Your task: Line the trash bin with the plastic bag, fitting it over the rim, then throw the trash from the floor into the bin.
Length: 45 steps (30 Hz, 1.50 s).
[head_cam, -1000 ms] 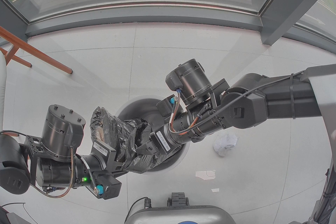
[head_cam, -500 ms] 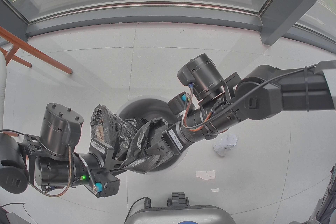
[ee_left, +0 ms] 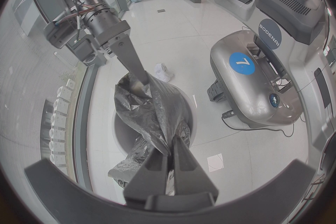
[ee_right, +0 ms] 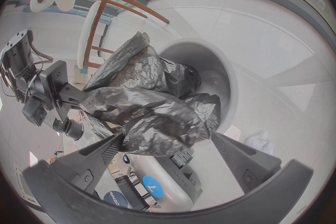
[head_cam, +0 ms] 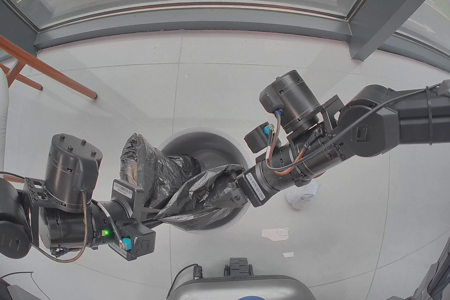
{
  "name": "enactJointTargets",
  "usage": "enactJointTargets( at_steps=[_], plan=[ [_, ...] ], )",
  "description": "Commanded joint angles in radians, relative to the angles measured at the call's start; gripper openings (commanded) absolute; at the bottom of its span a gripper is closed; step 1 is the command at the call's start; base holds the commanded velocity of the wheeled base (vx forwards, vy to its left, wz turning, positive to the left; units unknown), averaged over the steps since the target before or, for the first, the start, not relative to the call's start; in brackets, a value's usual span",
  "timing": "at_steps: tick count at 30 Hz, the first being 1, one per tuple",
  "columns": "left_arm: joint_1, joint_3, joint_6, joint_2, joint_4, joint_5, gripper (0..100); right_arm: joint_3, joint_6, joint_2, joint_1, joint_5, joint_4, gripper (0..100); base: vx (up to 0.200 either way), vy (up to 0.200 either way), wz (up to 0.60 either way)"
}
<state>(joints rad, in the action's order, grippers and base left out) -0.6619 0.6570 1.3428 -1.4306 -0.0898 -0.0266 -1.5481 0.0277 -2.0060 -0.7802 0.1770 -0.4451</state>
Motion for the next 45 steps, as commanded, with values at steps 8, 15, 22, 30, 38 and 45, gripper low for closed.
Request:
enactJointTargets(
  at_steps=[8,15,22,30,38,45],
  plan=[
    [-0.001,-0.010,-0.011,0.047,0.002,-0.009,0,0.014,0.000,0.007,0.053,-0.014,0.005,100,0.000,0.000,0.00],
    [-0.001,-0.010,-0.045,0.072,0.004,-0.022,0,0.014,0.008,-0.004,0.082,-0.016,0.025,100,0.000,0.000,0.00],
    [-0.001,-0.011,-0.048,0.072,0.004,-0.029,0,0.010,0.009,-0.033,0.095,-0.024,0.098,100,0.000,0.000,0.00],
    [-0.002,-0.010,-0.056,0.065,-0.001,-0.027,0,0.003,0.011,-0.019,0.087,-0.024,0.100,0,0.000,0.000,0.00],
    [0.001,-0.010,-0.126,0.067,-0.001,-0.081,0,-0.081,0.012,-0.008,0.050,-0.022,0.098,0,0.000,0.000,0.00],
    [-0.002,-0.037,-0.224,0.087,-0.005,-0.200,0,-0.182,0.018,-0.037,0.022,-0.022,0.100,0,0.000,0.000,0.00]
  ],
)
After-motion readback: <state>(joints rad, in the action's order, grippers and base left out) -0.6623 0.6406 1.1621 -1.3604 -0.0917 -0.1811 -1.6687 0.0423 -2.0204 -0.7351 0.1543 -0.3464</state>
